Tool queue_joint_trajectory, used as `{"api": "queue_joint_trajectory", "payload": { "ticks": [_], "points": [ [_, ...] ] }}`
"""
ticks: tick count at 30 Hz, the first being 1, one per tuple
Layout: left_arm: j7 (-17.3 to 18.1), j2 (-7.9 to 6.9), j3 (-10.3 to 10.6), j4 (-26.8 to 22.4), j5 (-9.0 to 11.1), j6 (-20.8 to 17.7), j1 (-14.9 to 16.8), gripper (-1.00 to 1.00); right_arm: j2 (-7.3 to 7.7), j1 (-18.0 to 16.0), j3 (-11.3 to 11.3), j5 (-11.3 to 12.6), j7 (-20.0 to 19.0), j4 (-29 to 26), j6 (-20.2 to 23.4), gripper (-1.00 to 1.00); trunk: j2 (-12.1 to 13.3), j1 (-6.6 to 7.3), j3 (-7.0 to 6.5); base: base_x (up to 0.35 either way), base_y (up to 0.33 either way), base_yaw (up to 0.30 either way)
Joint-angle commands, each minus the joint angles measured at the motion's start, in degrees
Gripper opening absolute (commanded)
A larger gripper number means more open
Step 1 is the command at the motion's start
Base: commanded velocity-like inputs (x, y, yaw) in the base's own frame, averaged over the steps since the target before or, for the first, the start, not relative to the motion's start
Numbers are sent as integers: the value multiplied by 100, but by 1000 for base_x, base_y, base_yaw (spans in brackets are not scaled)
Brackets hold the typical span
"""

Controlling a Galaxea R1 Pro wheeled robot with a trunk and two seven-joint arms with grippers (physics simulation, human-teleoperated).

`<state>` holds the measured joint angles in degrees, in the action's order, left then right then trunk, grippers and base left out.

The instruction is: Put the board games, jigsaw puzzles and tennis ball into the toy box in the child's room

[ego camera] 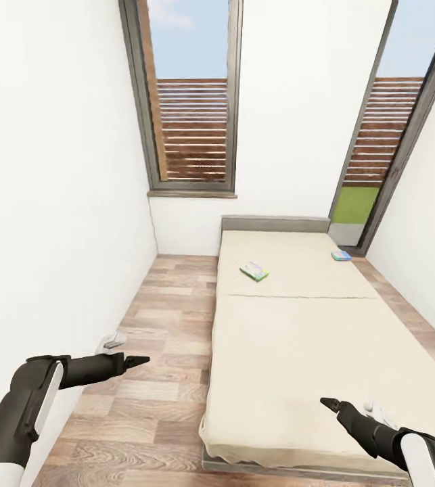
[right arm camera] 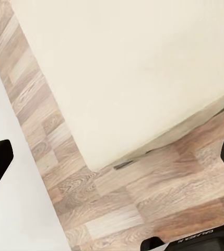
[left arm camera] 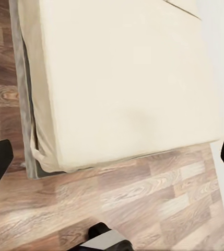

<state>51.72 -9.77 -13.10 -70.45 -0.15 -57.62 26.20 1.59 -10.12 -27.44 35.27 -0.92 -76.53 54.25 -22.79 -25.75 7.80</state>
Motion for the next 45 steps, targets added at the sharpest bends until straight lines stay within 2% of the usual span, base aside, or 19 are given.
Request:
{"api": "queue_joint_trajectory", "payload": {
  "ticks": [1, 13, 24, 40, 45],
  "points": [
    [23, 0, -8, -4, -2, -44, 5, 100, -1, -7, -7, -4, -10, -3, 18, 100, -12, -4, 12, 2, 1, -275],
    [23, -3, -8, -4, -2, -45, 5, 100, 3, -7, -7, -3, -10, -3, -24, 100, -12, -4, -42, 1, 23, -247],
    [23, 0, -8, -4, -2, -47, 3, 100, 4, -7, -15, -3, -5, -3, -28, 100, -12, -4, -113, 13, 211, -230],
    [23, 1, 0, -4, -2, -39, -1, 100, -5, -7, 24, -89, 0, -5, -107, 100, -12, -4, -219, 101, 72, -228],
    [23, 1, 1, -4, 0, -39, -1, 100, 0, -7, 17, -79, -1, -3, -144, 100, -12, -4, -231, 89, 54, -82]
  ]
}}
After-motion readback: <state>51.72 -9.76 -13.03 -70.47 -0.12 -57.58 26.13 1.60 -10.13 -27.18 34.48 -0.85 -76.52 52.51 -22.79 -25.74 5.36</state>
